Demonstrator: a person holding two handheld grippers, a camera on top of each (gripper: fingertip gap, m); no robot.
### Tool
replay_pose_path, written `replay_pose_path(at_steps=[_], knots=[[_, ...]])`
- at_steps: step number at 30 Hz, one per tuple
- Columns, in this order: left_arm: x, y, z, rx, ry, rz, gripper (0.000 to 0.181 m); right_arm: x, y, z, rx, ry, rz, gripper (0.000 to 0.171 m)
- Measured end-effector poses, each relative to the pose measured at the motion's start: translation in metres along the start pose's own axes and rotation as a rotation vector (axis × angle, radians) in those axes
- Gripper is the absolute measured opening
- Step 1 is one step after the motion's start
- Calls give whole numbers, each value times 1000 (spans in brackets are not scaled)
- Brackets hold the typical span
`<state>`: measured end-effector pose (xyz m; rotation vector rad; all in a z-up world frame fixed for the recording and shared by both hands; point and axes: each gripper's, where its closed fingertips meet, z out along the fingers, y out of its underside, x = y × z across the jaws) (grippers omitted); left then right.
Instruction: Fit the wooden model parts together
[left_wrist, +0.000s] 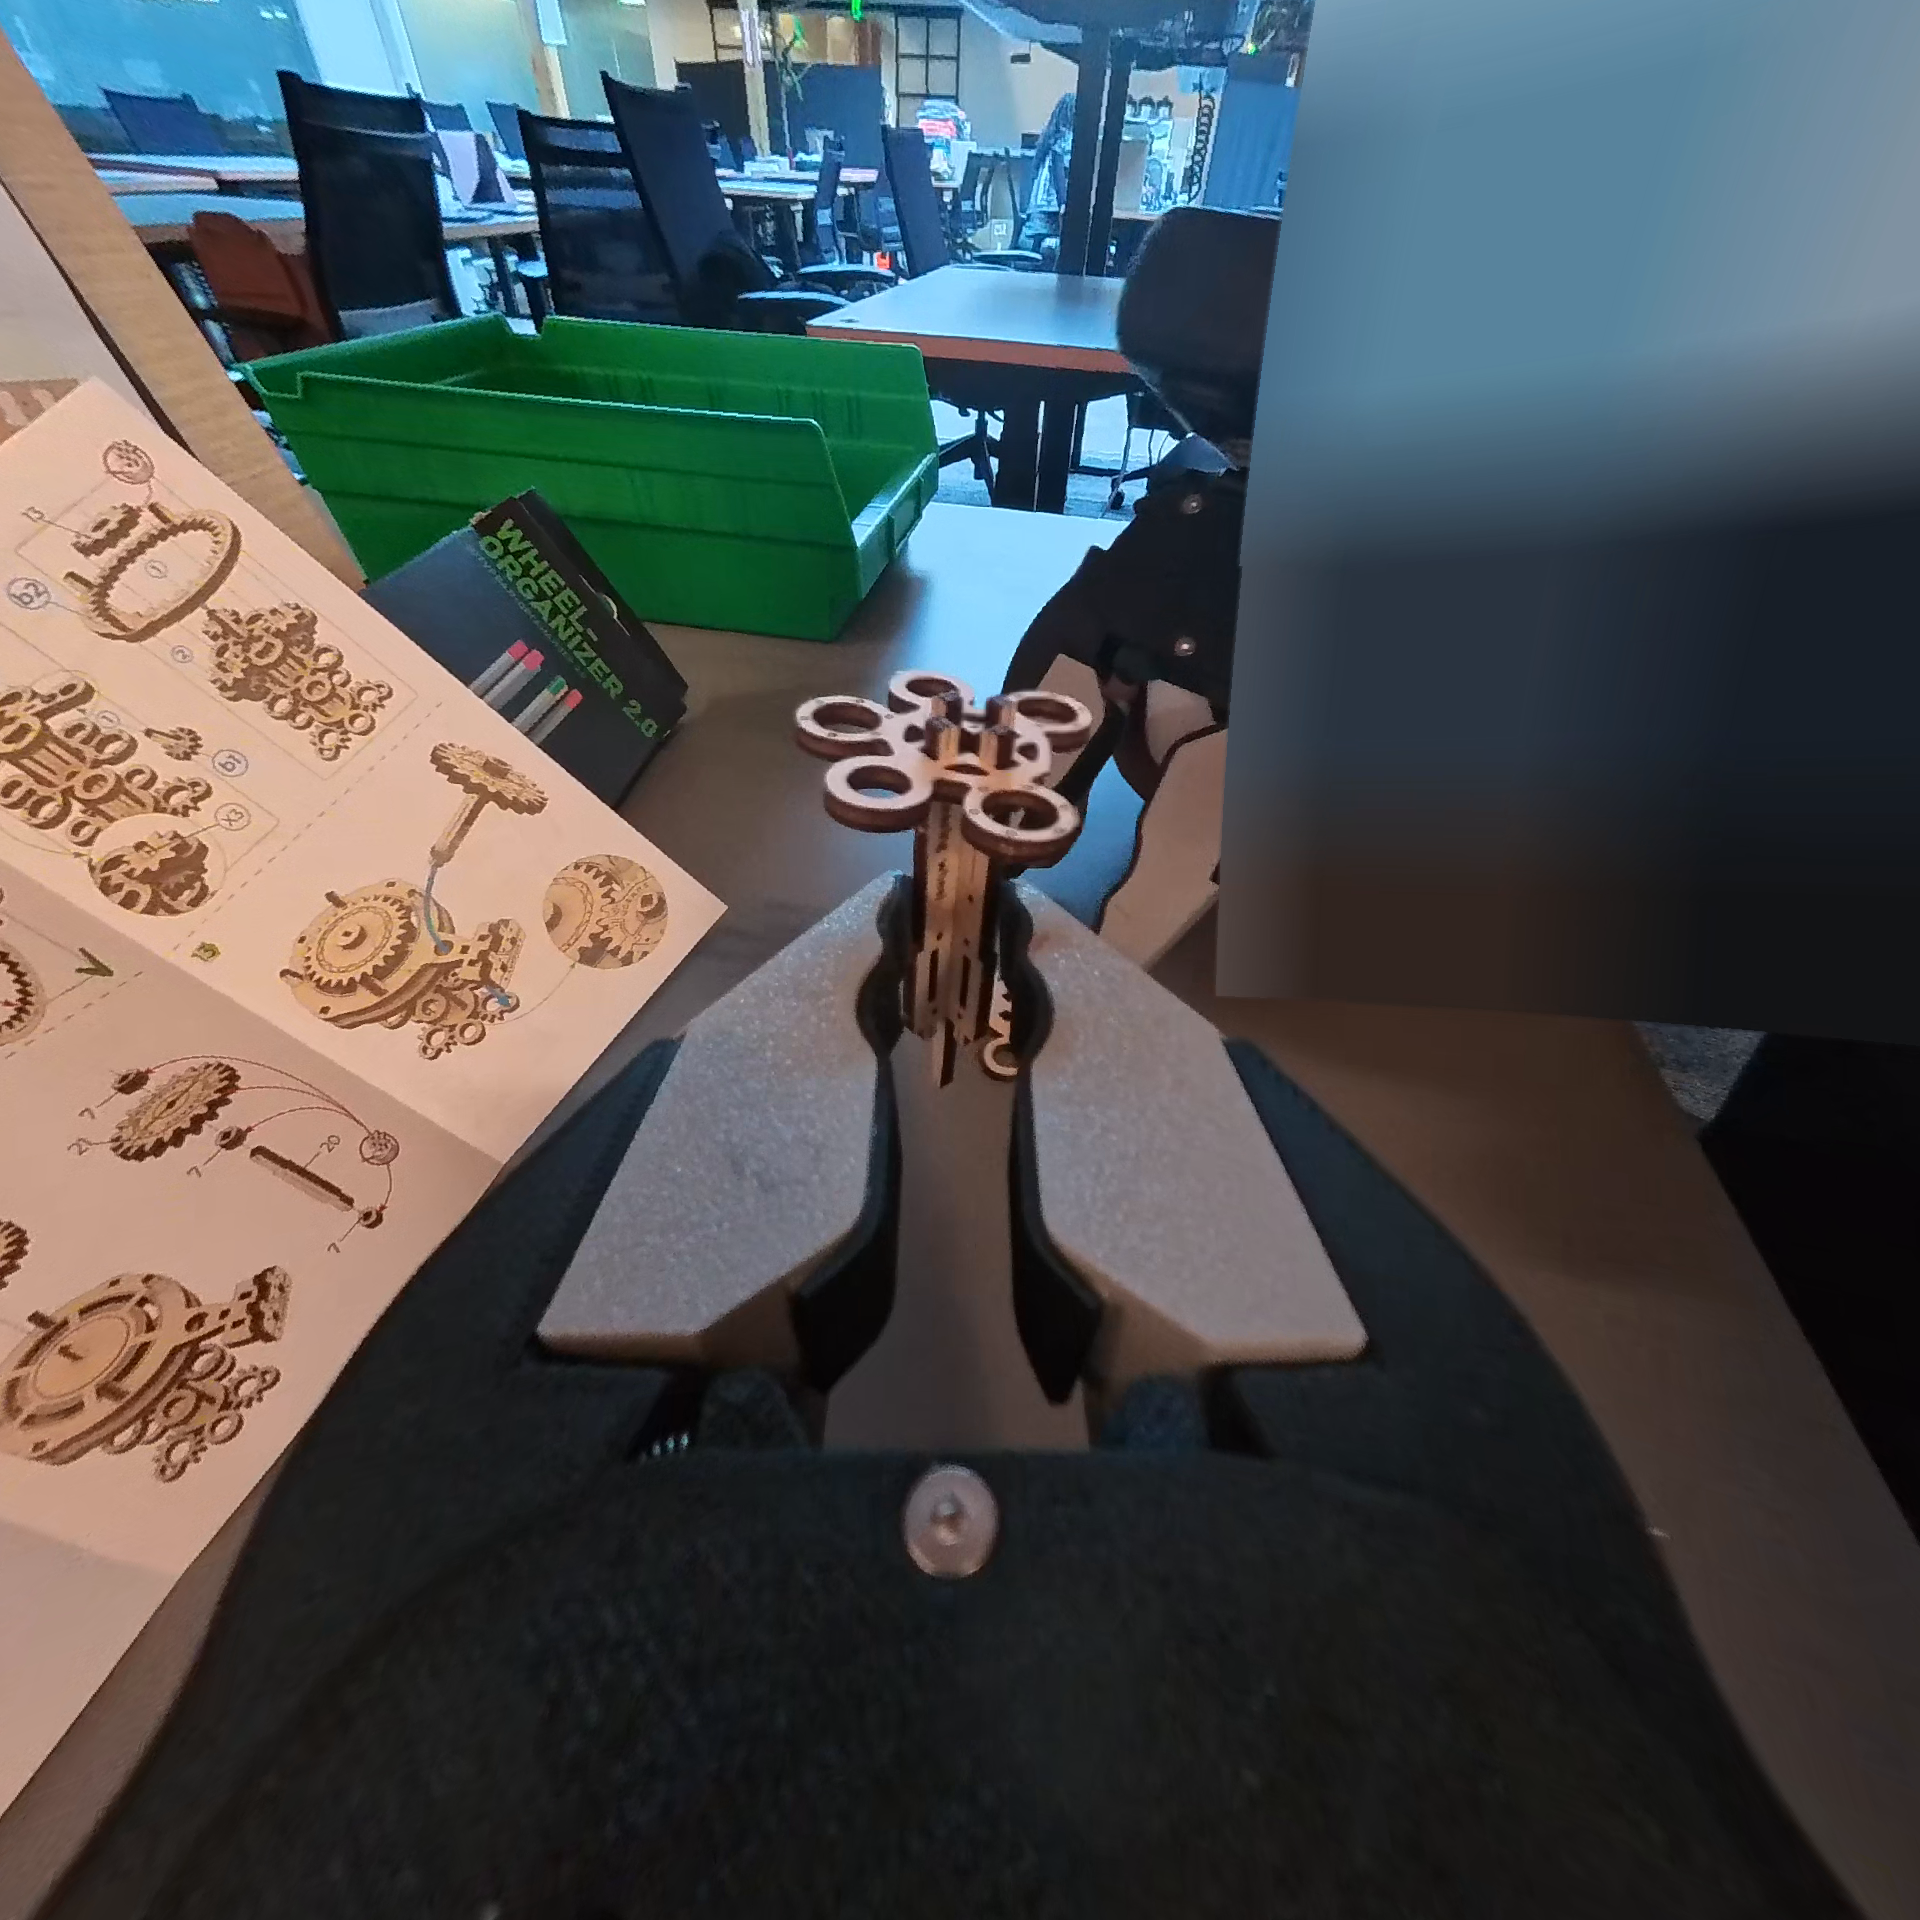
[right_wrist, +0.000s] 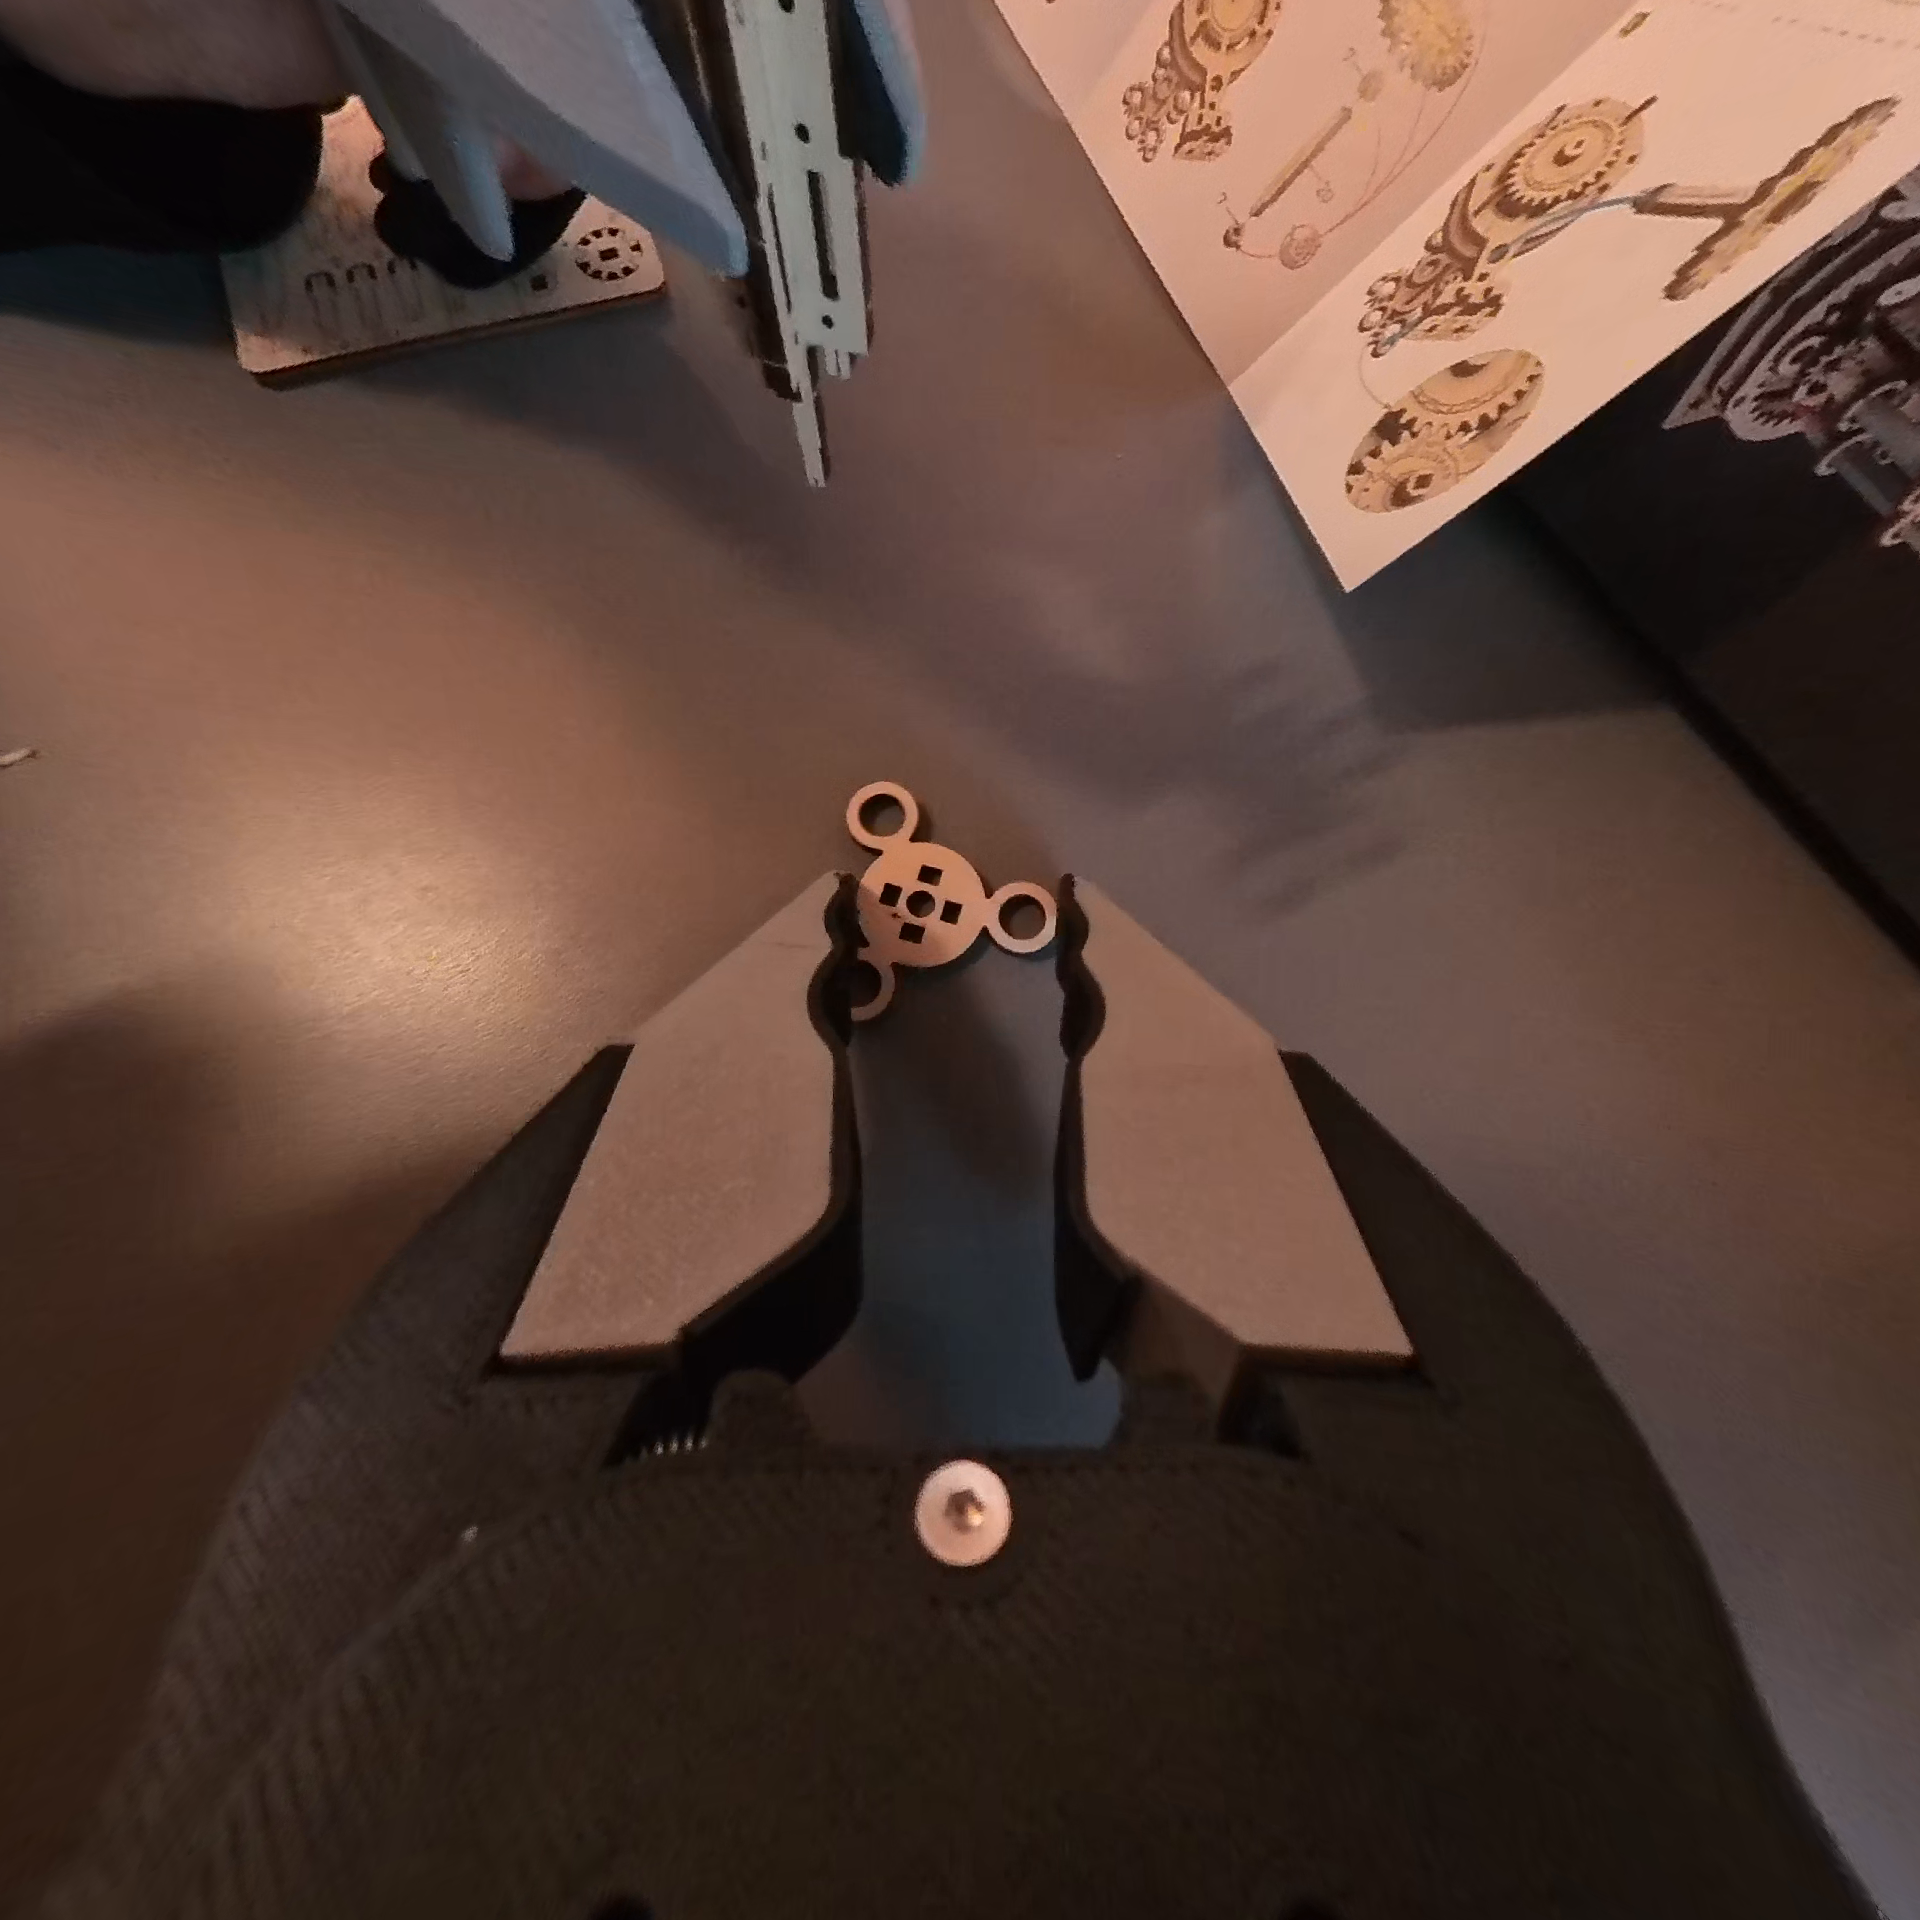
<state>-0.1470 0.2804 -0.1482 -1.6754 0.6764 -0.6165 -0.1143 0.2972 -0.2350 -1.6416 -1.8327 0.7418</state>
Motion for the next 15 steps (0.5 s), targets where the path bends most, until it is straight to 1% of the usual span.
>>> replay_pose_path(at_steps=[4, 9, 15], knots=[[5, 1, 1, -9, 19, 20, 13, -3, -5, -6, 27, 23, -114, 34], [7, 2, 3, -19, 12, 52, 13, -5, -34, -32, 128, 118, -307, 35], [11, 2, 3, -18, 32, 71, 13, -19, -66, -67, 213, 85, -435, 35]])
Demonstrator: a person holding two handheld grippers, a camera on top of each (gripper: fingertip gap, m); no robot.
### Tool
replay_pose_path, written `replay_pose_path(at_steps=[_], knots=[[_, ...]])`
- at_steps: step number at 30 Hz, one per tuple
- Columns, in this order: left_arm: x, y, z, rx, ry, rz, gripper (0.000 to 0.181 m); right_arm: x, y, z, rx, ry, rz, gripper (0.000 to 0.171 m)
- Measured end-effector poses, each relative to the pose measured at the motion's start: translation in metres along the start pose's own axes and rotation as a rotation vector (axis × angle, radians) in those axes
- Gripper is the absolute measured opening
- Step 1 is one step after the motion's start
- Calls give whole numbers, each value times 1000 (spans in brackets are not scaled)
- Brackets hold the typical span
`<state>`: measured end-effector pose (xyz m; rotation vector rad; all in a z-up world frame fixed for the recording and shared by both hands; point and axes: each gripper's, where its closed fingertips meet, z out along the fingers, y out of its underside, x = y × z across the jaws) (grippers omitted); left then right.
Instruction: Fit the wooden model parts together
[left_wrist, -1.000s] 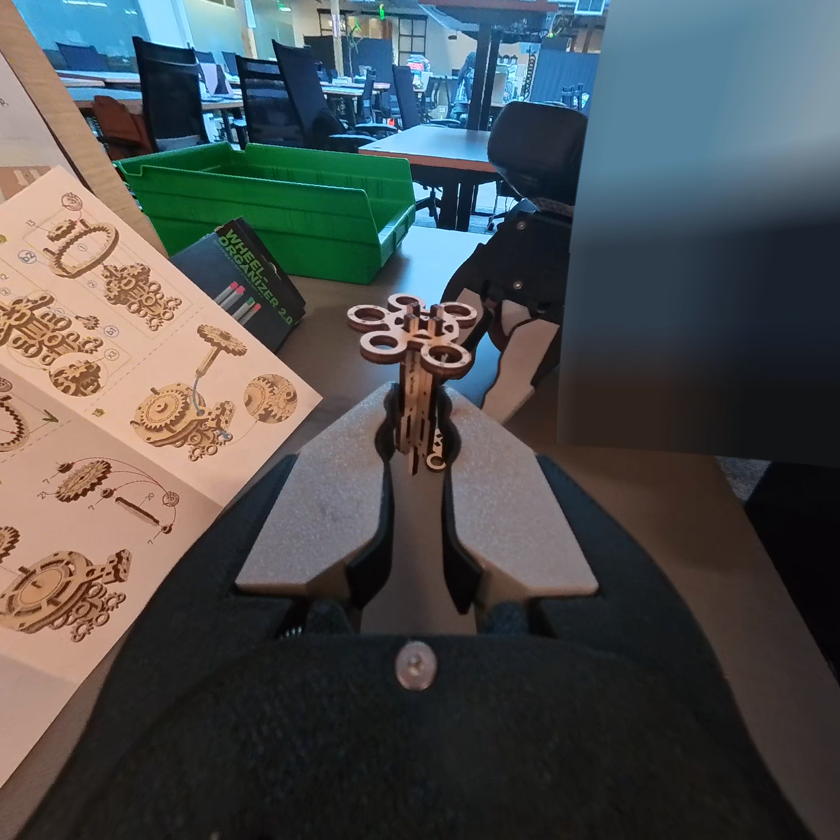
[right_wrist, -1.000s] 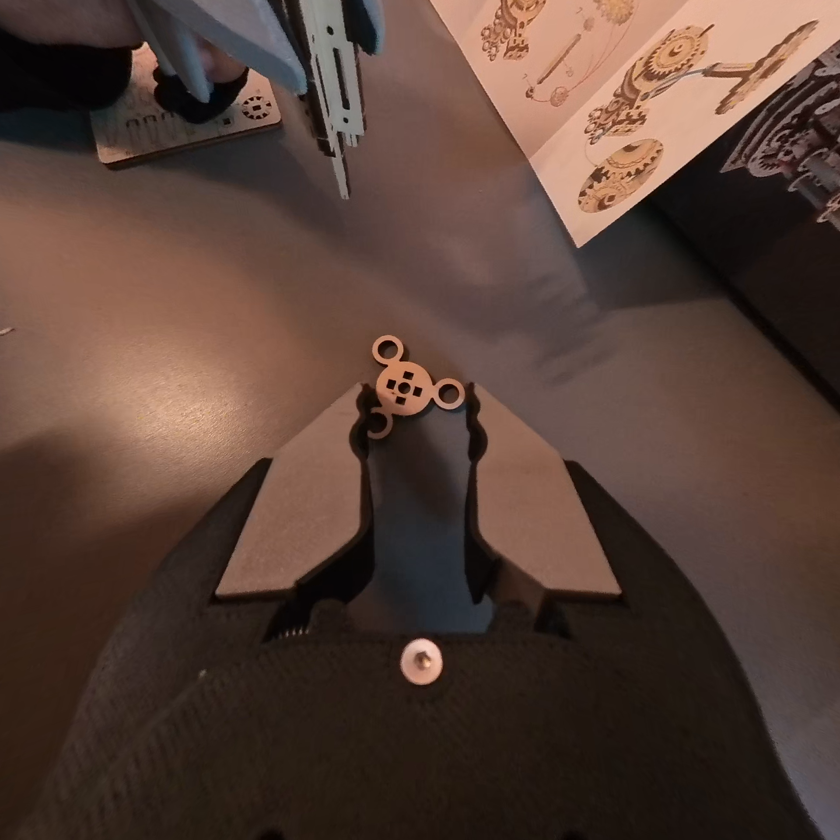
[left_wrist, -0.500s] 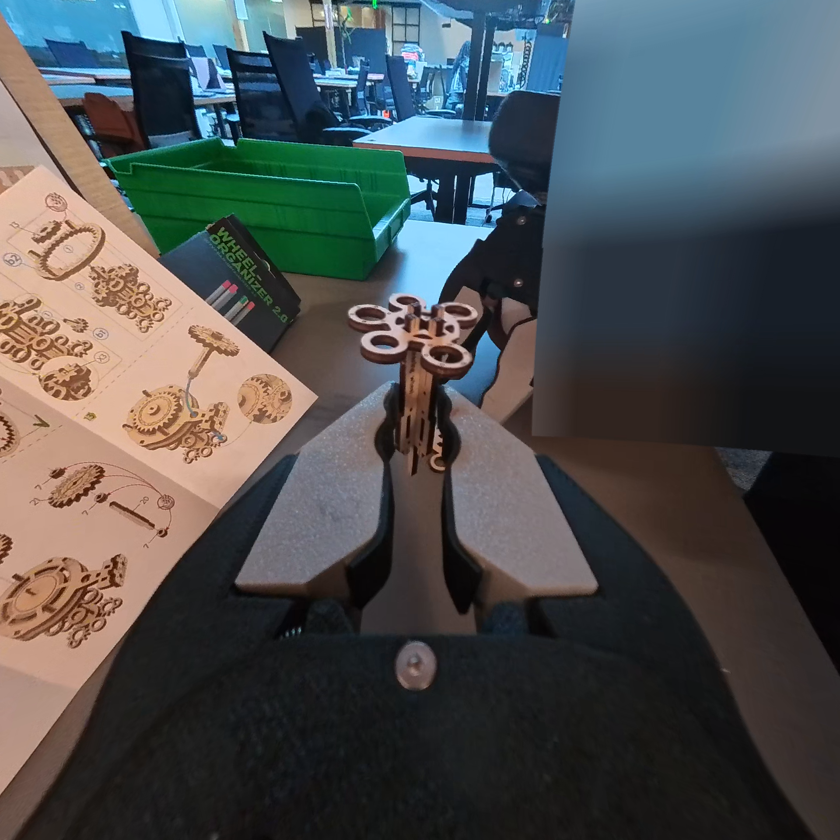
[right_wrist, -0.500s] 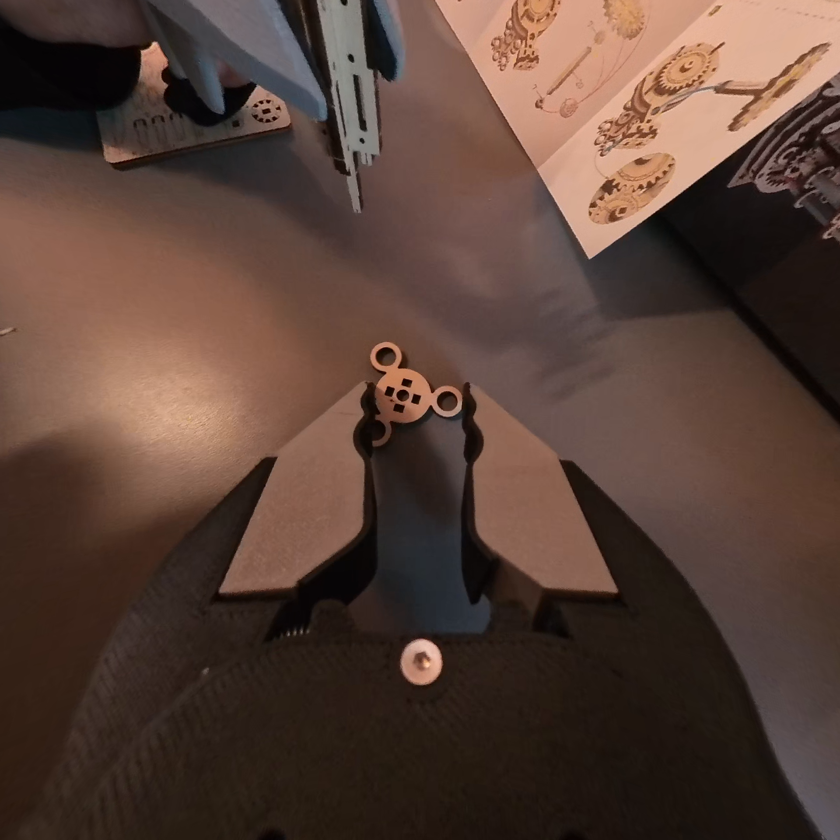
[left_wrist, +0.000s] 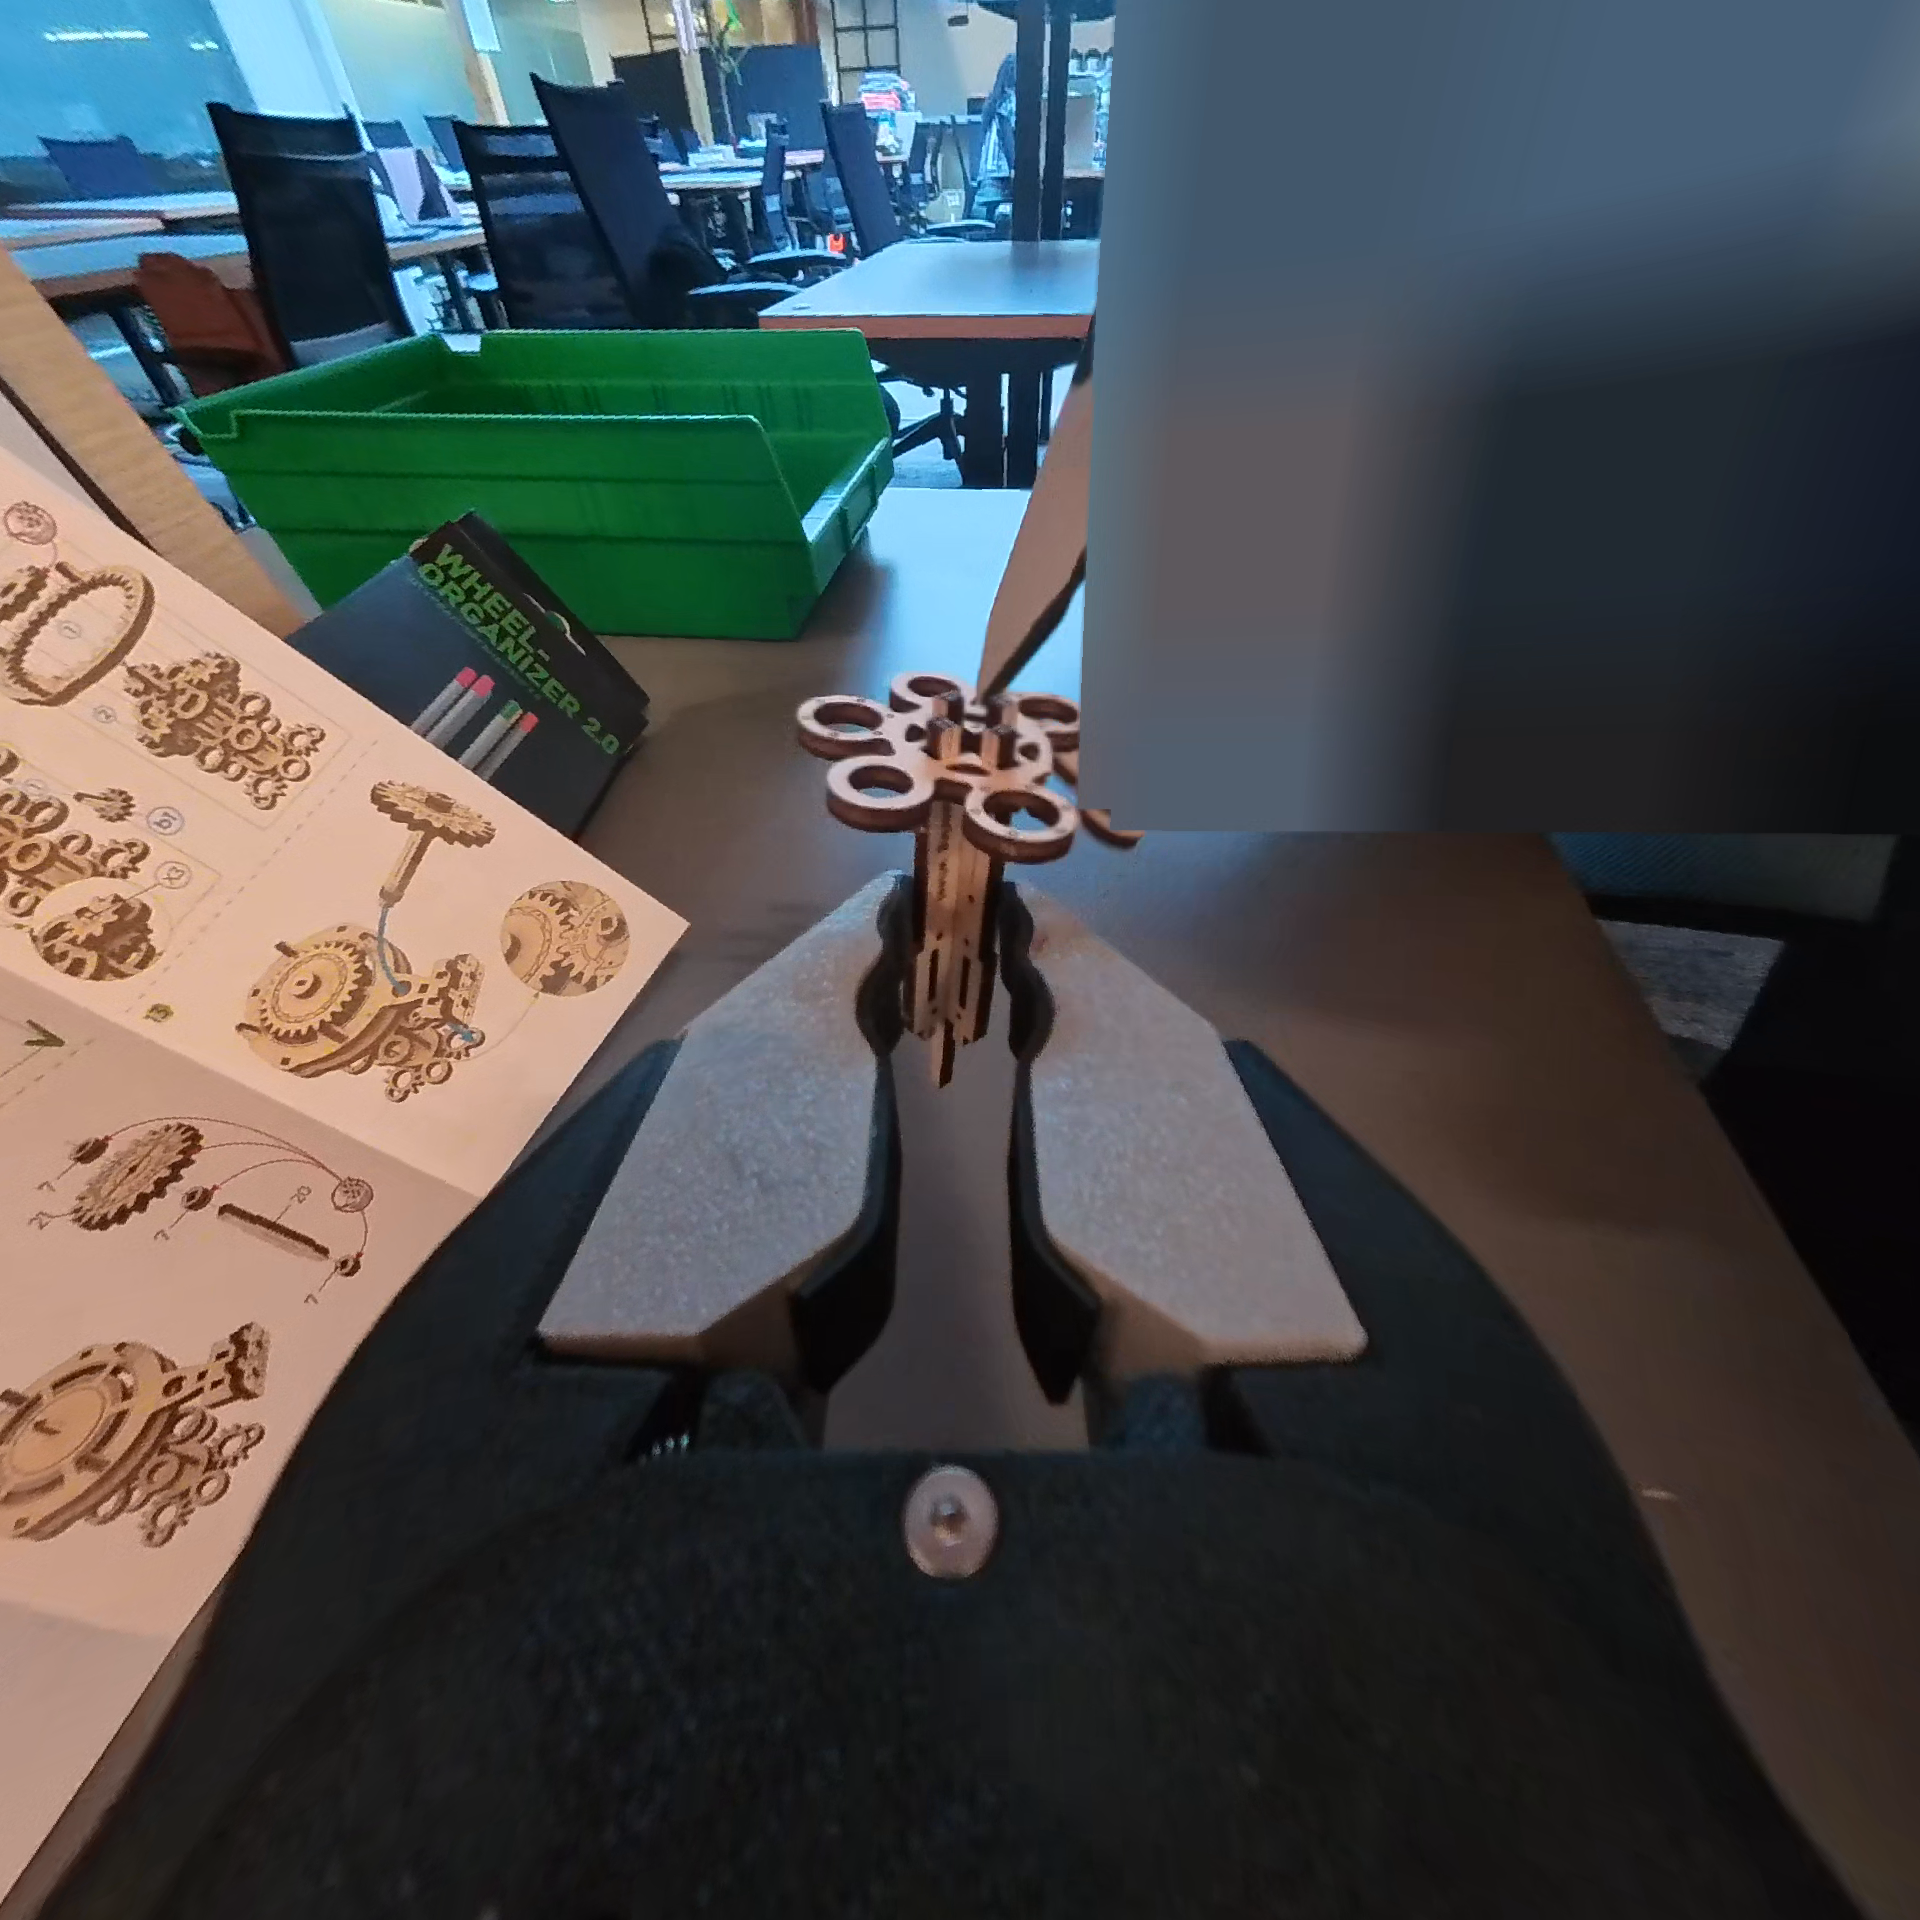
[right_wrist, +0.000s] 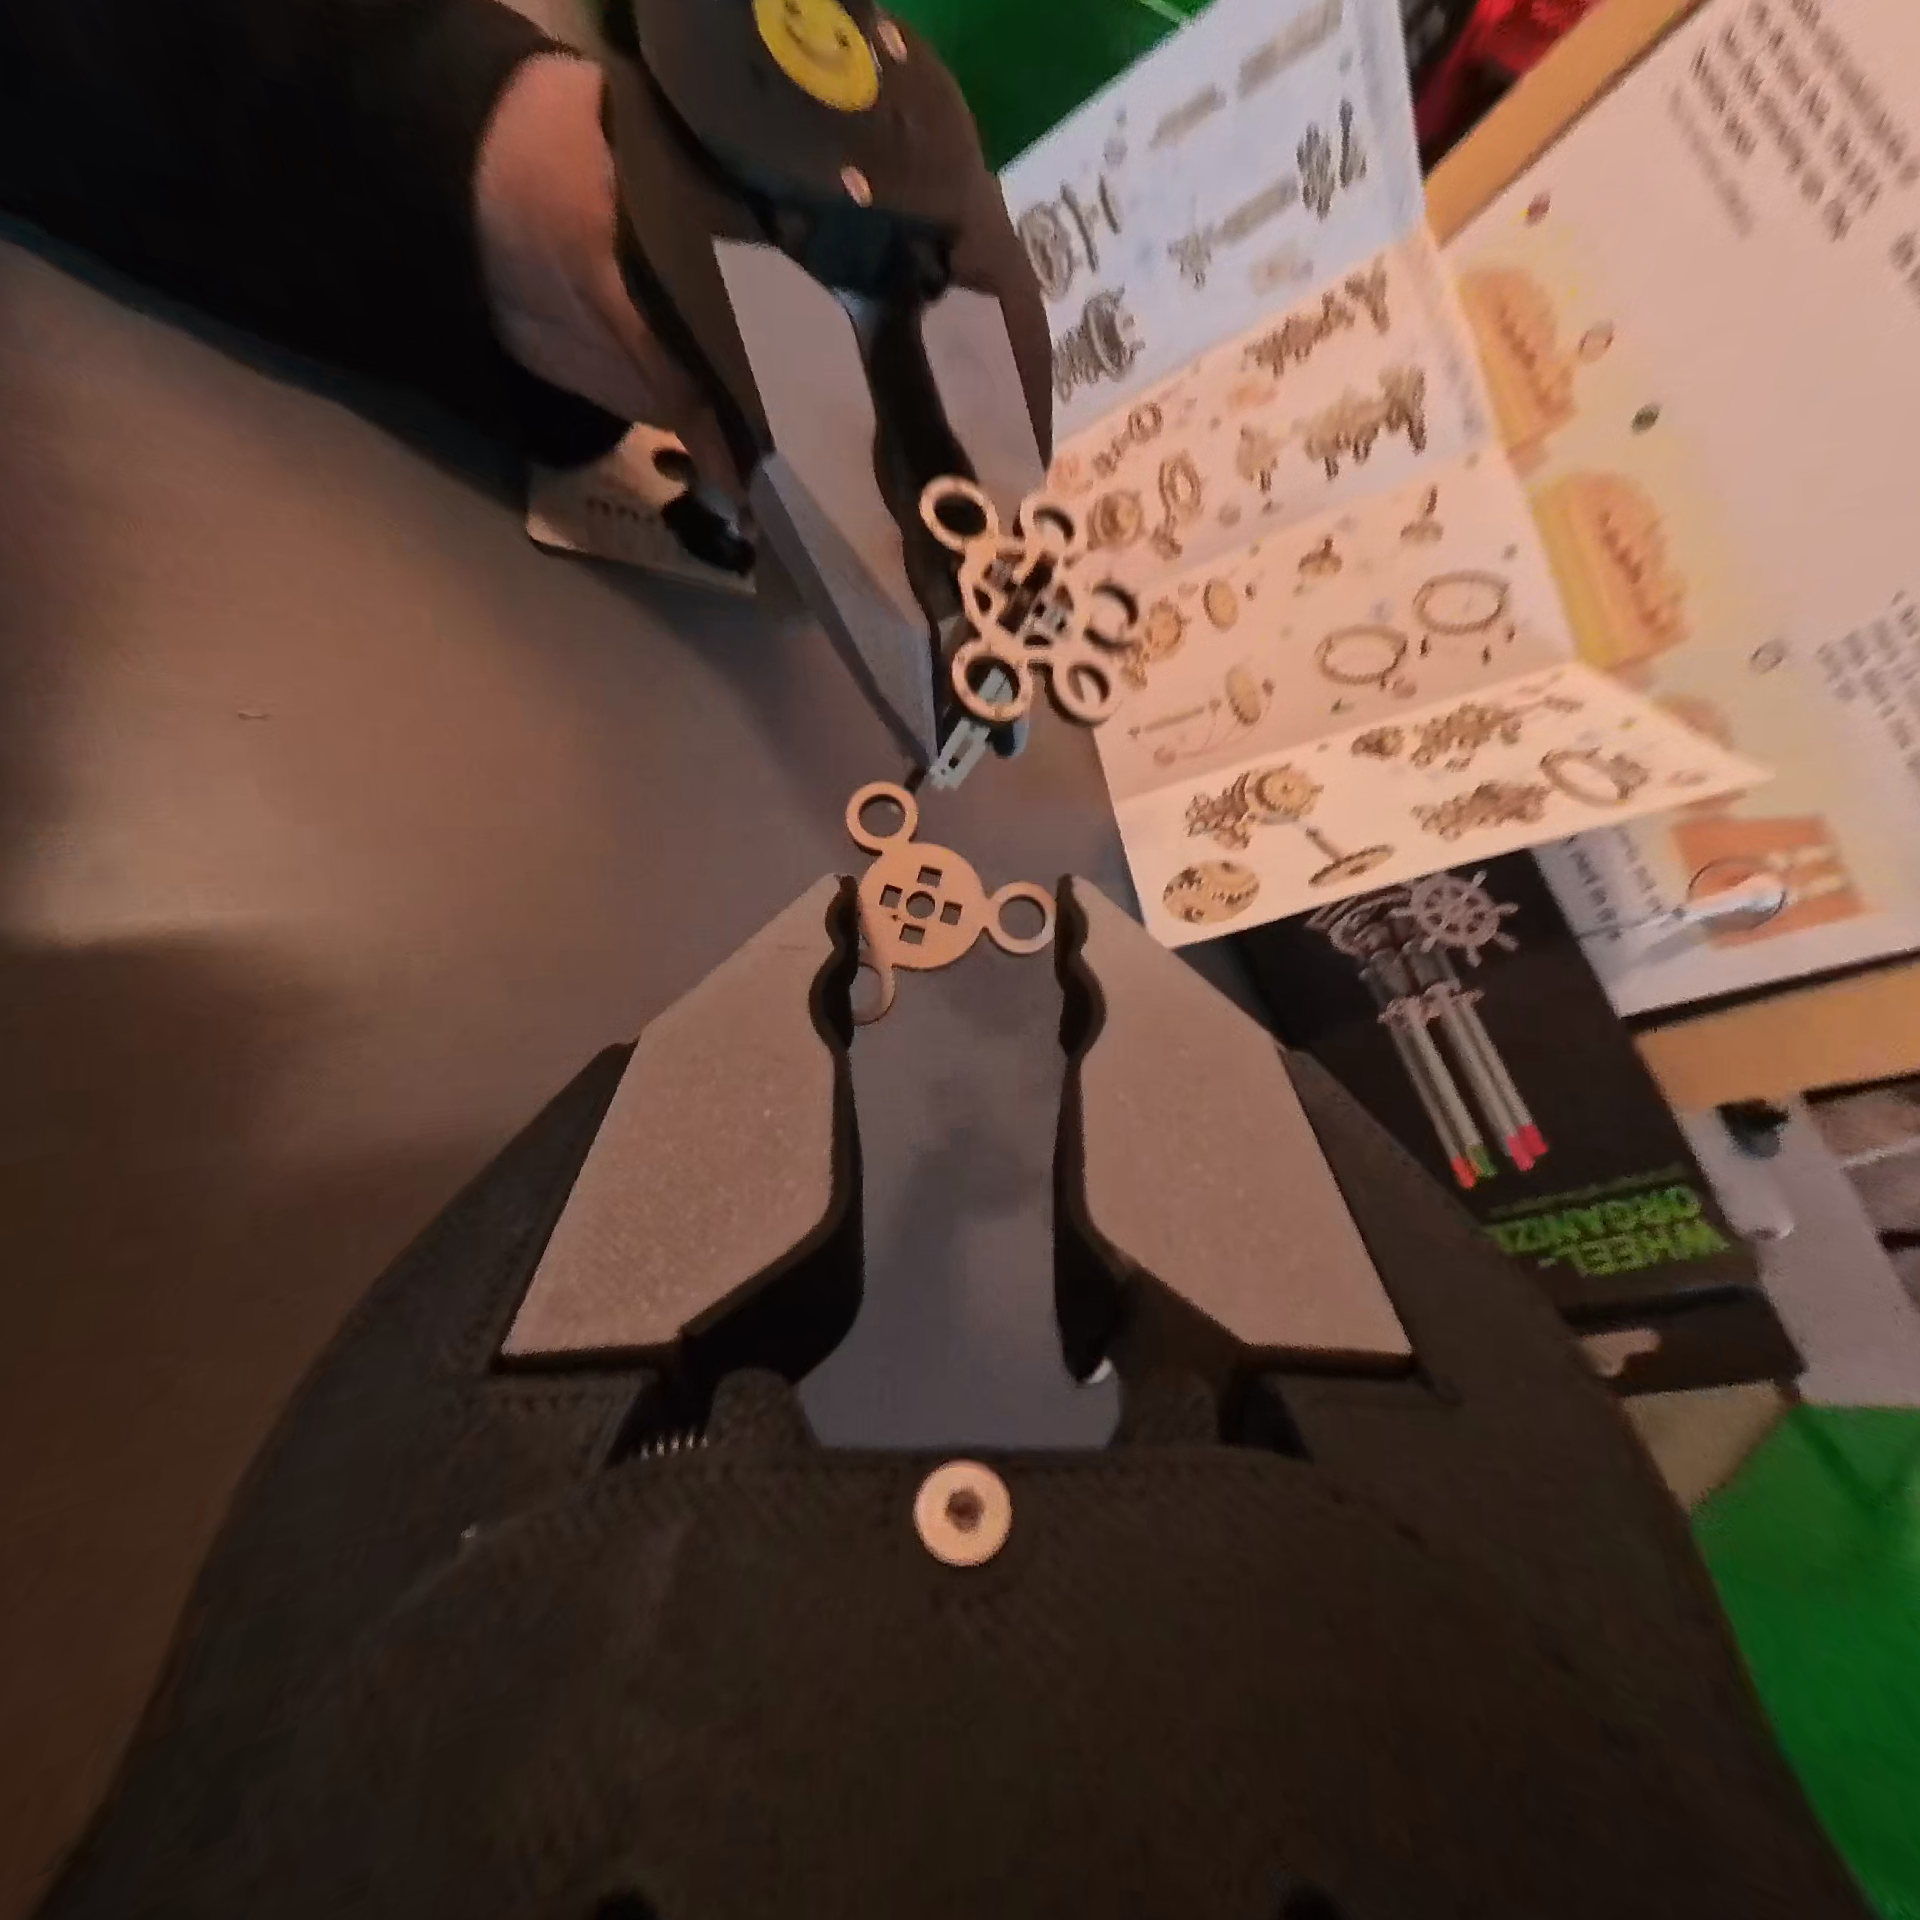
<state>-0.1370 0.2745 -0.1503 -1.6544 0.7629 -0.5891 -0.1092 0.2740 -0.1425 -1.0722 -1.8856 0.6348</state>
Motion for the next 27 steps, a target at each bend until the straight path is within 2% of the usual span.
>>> replay_pose_path(at_steps=[6, 12, 19, 27], knots=[[2, 1, 1, -8, 3, 12, 13, 8, -32, -21, 107, -93, 33, 34], [7, 2, 4, -22, 12, 33, 13, 9, -53, -10, 119, -179, 18, 35], [9, -5, 2, 26, -3, 145, 13, 2, -52, 4, 76, -126, -95, 35], [21, -7, 5, 55, 16, 289, 13, 14, -46, -39, 129, -37, -72, 35]])
